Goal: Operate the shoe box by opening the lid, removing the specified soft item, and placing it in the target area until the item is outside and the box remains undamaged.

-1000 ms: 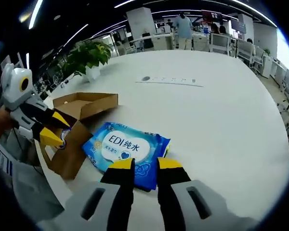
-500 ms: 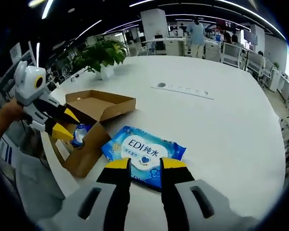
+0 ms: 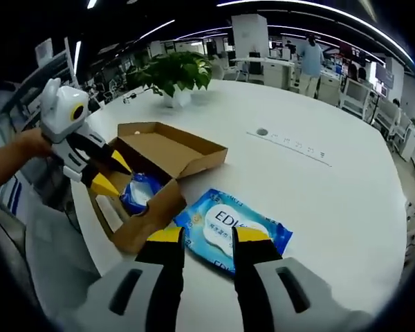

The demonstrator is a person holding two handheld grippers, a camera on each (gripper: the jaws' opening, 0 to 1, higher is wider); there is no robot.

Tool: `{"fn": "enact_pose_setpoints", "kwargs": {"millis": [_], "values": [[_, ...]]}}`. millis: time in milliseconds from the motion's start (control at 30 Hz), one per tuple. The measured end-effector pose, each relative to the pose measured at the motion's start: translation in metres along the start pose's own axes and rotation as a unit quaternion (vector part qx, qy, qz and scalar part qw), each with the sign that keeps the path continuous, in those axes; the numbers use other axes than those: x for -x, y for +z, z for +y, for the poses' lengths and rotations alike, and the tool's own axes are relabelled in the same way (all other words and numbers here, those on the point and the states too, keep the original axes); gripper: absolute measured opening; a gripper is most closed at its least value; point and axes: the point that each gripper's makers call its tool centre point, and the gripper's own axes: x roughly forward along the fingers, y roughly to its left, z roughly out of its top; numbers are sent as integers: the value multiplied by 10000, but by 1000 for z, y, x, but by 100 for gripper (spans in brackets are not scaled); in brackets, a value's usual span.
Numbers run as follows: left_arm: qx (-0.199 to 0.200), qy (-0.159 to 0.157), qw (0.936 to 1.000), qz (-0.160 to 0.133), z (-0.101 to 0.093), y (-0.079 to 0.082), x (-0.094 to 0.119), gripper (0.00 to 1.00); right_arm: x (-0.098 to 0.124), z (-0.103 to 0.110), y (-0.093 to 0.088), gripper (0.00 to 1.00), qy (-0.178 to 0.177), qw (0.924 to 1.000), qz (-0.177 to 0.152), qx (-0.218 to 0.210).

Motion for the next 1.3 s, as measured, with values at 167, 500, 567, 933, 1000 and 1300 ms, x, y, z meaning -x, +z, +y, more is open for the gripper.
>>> {"fn": "enact_pose_setpoints", "kwargs": {"millis": [167,500,567,933,1000,1300], "values": [[-87,-38,9999,86,4,-14,2,29,-8,14,10,24,147,9996,-16,225],[-620,-300,9973,247,13,-32,2,28,-31,49,23,22,496,9953,27,837],[-740,-365,9963,255,15,-34,1,28,-36,56,25,21,555,9934,67,997],[-1344,-689,9875,461,23,-42,-9,22,-62,81,27,19,814,9841,262,1558],[-1472,-684,9852,557,26,-45,-12,22,-70,86,27,19,883,9820,327,1636],[-1737,-655,9782,933,37,-59,-22,14,-100,98,21,17,1035,9748,575,1890]]}}
